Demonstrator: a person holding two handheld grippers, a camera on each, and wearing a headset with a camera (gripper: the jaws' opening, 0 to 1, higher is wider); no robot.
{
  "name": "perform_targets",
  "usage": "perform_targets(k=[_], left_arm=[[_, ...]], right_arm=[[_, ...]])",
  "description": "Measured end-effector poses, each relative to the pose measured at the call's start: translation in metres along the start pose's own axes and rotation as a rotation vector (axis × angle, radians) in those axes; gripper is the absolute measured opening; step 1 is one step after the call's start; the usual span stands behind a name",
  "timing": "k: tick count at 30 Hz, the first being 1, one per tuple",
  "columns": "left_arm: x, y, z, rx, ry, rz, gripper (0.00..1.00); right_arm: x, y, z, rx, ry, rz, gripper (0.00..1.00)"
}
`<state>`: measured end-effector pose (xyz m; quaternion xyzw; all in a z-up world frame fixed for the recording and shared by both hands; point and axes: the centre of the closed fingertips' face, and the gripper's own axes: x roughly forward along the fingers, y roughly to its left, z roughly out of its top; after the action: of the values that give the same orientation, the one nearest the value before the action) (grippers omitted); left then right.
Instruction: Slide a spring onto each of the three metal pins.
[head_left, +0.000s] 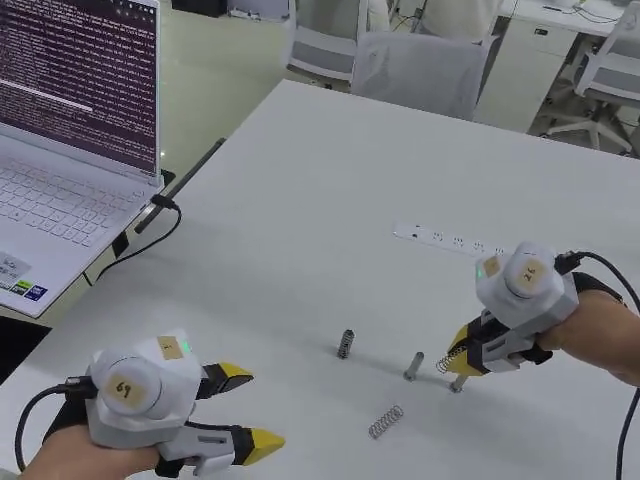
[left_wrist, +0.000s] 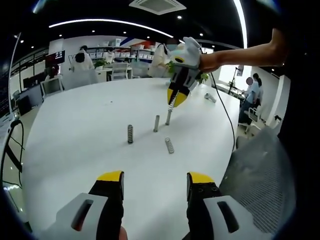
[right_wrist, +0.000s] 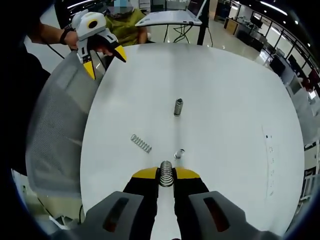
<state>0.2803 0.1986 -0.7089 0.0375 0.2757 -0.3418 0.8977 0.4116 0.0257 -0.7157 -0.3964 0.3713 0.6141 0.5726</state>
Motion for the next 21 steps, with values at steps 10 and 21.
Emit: perform_targets(k=[10, 21], left_arm=[[-0.004, 0.003, -0.004, -0.021, 0.0, 0.023, 0.46], [-0.007, 0.01, -0.003, -0.036, -0.006, 0.04, 0.46]], right_arm=[[0.014, -0.012, 0.005, -0.01, 0.009, -0.001, 0.08], [0.022, -0.019, 0.009, -0.016, 0.022, 0.001, 0.08]])
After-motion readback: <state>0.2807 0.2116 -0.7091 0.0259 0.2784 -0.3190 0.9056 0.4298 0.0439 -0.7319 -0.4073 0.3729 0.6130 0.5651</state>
